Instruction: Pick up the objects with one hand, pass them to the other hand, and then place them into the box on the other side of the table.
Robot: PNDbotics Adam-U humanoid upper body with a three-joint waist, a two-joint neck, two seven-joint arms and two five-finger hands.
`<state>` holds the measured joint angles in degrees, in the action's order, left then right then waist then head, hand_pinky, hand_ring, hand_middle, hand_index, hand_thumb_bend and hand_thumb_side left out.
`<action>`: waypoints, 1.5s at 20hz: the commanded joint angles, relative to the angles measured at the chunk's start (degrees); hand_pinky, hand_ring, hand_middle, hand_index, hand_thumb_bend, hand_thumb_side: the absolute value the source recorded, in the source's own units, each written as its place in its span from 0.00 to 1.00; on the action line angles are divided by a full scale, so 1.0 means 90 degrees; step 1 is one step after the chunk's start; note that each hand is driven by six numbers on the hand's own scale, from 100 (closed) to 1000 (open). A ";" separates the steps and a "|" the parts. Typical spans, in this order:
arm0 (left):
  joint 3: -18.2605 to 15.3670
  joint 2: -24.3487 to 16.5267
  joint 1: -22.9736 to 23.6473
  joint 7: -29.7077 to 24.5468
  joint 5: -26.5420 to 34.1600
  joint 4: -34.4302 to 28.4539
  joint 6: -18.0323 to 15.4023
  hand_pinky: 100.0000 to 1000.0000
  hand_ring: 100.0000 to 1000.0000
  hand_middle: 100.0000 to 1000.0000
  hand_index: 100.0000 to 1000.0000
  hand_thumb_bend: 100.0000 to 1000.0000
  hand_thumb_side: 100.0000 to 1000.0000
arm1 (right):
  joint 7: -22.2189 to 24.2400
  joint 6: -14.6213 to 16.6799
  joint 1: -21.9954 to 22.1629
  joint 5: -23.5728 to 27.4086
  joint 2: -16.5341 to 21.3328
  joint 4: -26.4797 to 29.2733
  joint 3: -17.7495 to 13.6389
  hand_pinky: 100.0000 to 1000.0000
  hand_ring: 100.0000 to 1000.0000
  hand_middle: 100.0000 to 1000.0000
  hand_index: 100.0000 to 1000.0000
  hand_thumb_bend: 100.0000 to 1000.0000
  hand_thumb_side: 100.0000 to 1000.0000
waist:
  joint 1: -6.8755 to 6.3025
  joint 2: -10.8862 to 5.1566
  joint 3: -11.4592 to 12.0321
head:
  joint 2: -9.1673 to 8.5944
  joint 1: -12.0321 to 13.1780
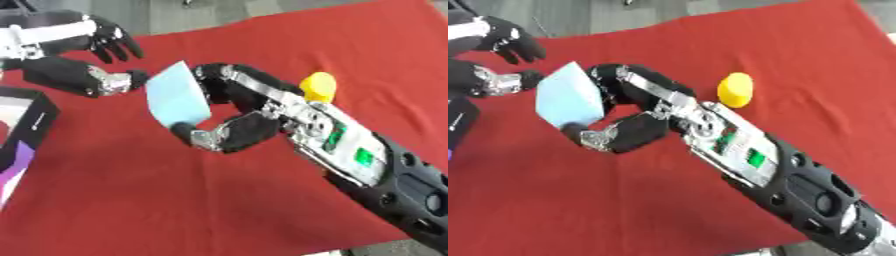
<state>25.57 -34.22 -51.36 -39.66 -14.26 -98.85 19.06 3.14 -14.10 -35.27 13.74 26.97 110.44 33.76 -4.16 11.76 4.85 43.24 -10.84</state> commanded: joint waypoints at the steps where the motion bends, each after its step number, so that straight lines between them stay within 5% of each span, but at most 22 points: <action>1: -0.0135 -0.0192 -0.0123 -0.0189 -0.0288 -0.0246 -0.0082 0.83 0.81 0.77 0.78 0.34 0.34 | 0.0036 0.0020 -0.0089 -0.0054 -0.0003 0.0008 -0.0026 0.58 0.58 0.39 0.57 0.00 0.11 | -0.0069 -0.0102 0.0017 | 0.0013 -0.0031; 10: -0.0195 -0.0108 -0.0147 -0.0663 -0.0664 -0.0453 -0.0158 0.84 0.81 0.75 0.77 0.37 0.26 | 0.0072 0.0038 -0.0095 -0.0112 -0.0047 -0.0080 0.0008 0.58 0.58 0.39 0.57 0.00 0.11 | -0.0068 -0.0079 0.0034 | 0.0024 -0.0054; 23: -0.0362 -0.0087 -0.0132 -0.0821 0.0035 -0.0691 0.0334 0.84 0.80 0.74 0.76 0.46 0.52 | 0.0116 0.0123 -0.0079 -0.0277 -0.0044 -0.0091 0.0028 0.58 0.58 0.39 0.57 0.00 0.09 | -0.0051 -0.0066 0.0062 | 0.0027 -0.0086; 30: -0.0342 0.0007 -0.0156 -0.0909 0.0303 -0.0772 0.0553 0.84 0.80 0.73 0.75 0.49 0.58 | 0.0150 0.0199 -0.0093 -0.0390 -0.0047 -0.0059 0.0031 0.58 0.58 0.39 0.57 0.00 0.08 | -0.0052 -0.0060 0.0055 | 0.0040 -0.0091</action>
<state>23.31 -33.61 -51.47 -46.72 -12.11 -105.01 22.66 4.49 -12.63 -35.27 10.63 26.44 109.11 34.37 -4.16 11.82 5.30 43.27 -11.53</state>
